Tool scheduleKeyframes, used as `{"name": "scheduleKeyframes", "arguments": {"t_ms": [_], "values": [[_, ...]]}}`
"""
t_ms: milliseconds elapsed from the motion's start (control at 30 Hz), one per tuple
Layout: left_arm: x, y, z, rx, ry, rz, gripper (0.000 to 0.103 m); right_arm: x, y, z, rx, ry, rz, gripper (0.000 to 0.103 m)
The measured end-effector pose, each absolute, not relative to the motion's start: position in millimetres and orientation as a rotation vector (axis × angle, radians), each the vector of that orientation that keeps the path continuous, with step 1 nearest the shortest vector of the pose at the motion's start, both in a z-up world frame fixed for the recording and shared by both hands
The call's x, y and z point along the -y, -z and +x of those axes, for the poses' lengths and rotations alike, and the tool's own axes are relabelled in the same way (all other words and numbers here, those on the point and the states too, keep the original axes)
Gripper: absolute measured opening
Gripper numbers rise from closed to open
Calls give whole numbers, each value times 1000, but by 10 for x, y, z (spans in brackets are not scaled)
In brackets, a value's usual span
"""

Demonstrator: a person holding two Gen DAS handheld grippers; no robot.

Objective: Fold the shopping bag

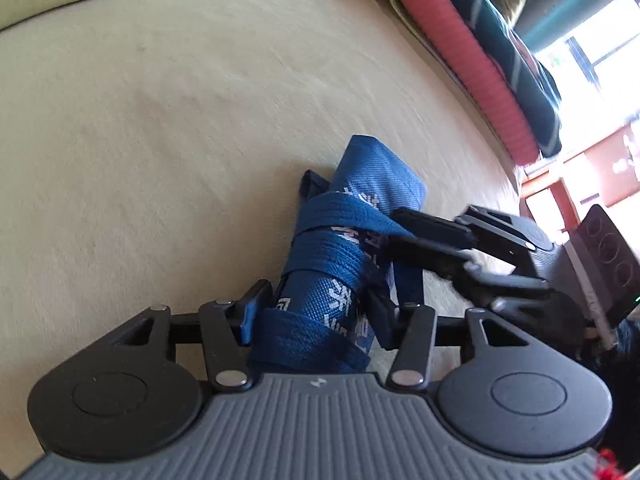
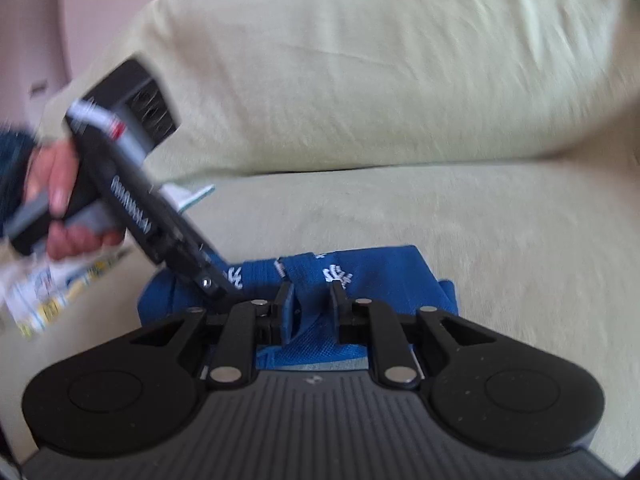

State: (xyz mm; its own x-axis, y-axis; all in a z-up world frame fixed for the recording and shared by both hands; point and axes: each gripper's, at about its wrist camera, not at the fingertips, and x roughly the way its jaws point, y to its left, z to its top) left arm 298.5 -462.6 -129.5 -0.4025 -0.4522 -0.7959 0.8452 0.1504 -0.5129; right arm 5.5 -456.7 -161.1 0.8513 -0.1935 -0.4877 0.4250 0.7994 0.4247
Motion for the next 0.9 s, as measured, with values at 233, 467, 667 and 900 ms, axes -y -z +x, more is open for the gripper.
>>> {"name": "scheduleKeyframes", "arguments": {"t_ms": [233,467,667,900], "values": [[4431,1434,2933,-1466,1350,147,53,4771,2012,-340,-329,355,1193,41],[4119,1672,2864,-1596,1269,-141,47,4859,2126,-142,-289,248,1335,55],[4007,1812,2837,-1615,1248,-241,42,4737,1973,154,-494,188,1173,54],[3781,1990,2867,-1612,1252,-383,38,4808,1965,356,-658,144,1148,40]]}}
